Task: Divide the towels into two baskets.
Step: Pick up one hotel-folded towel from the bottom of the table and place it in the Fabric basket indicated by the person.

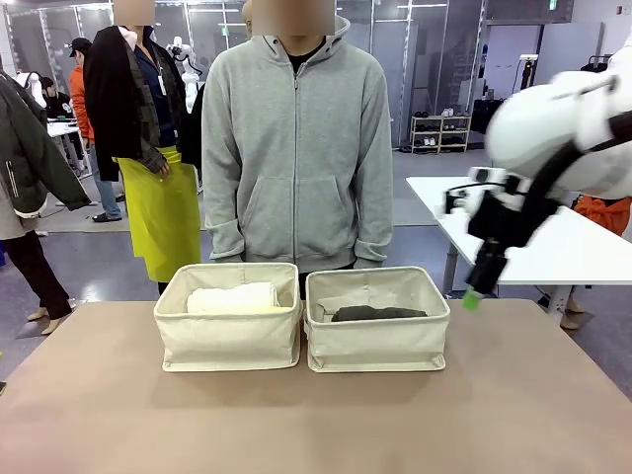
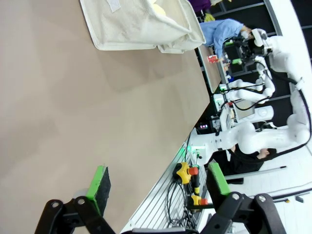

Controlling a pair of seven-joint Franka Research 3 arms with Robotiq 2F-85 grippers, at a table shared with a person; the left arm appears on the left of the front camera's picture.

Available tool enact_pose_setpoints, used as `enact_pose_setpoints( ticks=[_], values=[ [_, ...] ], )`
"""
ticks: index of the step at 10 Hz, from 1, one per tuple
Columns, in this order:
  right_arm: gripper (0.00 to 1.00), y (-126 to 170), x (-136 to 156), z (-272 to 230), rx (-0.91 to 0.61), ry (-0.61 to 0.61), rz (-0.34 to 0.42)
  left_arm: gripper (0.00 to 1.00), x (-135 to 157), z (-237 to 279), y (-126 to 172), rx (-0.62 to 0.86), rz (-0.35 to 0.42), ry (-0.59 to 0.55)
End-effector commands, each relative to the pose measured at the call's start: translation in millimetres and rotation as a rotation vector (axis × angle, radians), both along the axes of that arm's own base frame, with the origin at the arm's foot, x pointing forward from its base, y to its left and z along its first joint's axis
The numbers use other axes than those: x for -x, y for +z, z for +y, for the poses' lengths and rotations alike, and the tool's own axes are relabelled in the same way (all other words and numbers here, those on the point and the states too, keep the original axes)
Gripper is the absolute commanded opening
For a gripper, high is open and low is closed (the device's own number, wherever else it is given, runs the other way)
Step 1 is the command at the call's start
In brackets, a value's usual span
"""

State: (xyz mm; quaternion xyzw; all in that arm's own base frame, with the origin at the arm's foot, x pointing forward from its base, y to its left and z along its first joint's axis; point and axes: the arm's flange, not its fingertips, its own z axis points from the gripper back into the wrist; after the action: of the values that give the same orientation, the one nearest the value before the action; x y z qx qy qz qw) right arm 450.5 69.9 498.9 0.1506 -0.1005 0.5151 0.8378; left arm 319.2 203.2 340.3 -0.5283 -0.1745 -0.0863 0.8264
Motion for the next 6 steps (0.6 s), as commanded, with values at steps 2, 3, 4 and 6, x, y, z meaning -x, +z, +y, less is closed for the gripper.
enact_pose_setpoints(
  ticks=[2,3,4,6],
  values=[
    [1.00,-29,17,-106,-0.385,-0.061,0.292,1.00,3,0,1,0.007,-0.009,0.006],
    [1.00,-42,20,-145,-0.486,-0.100,0.348,1.00,3,0,1,0.007,-0.009,0.006],
    [1.00,-60,28,-189,-0.609,-0.171,0.367,1.00,3,0,1,0.007,-0.009,0.006],
    [1.00,-101,73,-280,-0.835,-0.369,0.431,1.00,3,0,1,0.007,-0.009,0.006]
  ],
)
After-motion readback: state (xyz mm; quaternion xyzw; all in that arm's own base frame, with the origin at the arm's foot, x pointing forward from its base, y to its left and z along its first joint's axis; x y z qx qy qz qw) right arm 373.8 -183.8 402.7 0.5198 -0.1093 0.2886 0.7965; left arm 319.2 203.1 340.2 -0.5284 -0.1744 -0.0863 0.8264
